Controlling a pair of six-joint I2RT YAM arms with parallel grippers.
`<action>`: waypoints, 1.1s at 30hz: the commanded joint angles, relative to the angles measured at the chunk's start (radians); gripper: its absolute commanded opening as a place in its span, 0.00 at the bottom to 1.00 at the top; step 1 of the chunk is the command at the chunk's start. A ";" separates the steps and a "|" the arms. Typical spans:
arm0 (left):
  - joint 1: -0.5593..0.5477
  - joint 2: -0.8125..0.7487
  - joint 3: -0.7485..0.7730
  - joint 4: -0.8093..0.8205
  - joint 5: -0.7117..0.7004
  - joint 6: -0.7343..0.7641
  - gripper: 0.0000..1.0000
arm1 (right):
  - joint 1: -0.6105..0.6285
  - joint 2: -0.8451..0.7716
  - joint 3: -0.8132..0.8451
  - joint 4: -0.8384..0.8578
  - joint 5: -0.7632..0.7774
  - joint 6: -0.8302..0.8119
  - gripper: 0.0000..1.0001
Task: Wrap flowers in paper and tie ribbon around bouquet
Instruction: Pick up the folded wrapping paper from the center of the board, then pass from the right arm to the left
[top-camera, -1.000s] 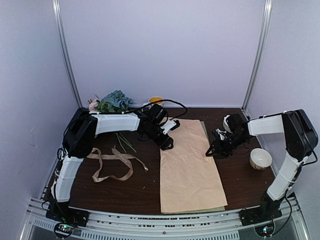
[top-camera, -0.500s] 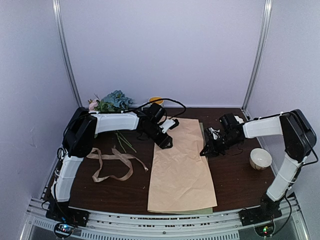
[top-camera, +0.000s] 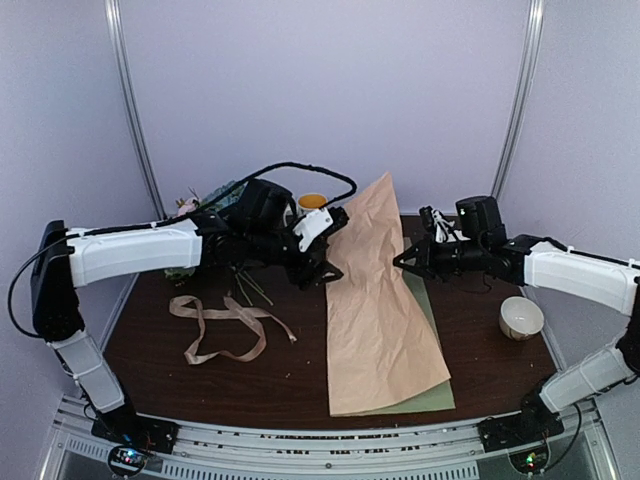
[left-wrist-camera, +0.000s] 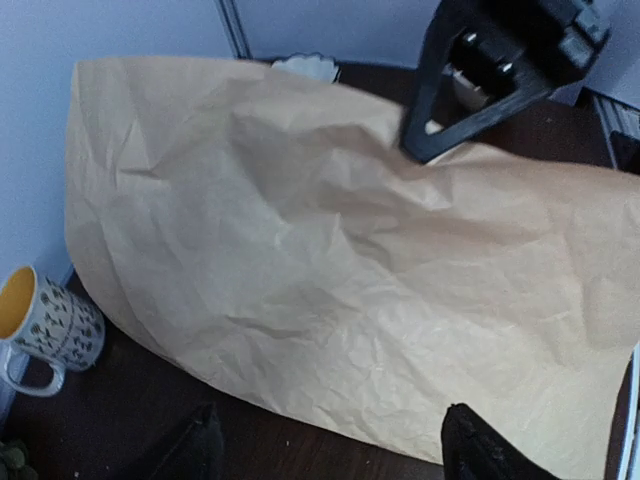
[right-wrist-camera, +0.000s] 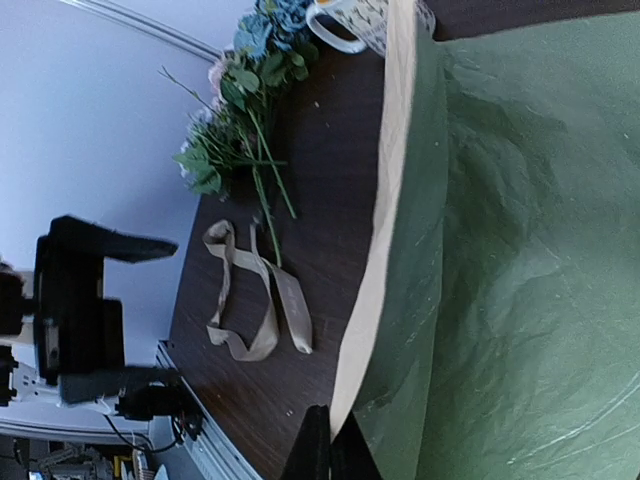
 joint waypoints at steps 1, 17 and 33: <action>-0.086 -0.102 -0.033 0.080 0.011 0.046 0.80 | 0.063 -0.090 -0.017 0.099 0.212 0.153 0.00; -0.103 -0.099 0.133 -0.054 0.114 -0.210 0.98 | 0.330 -0.121 0.066 0.203 0.740 0.133 0.00; -0.150 0.056 0.349 -0.321 -0.194 -0.115 0.92 | 0.386 -0.099 0.118 0.165 0.820 0.032 0.00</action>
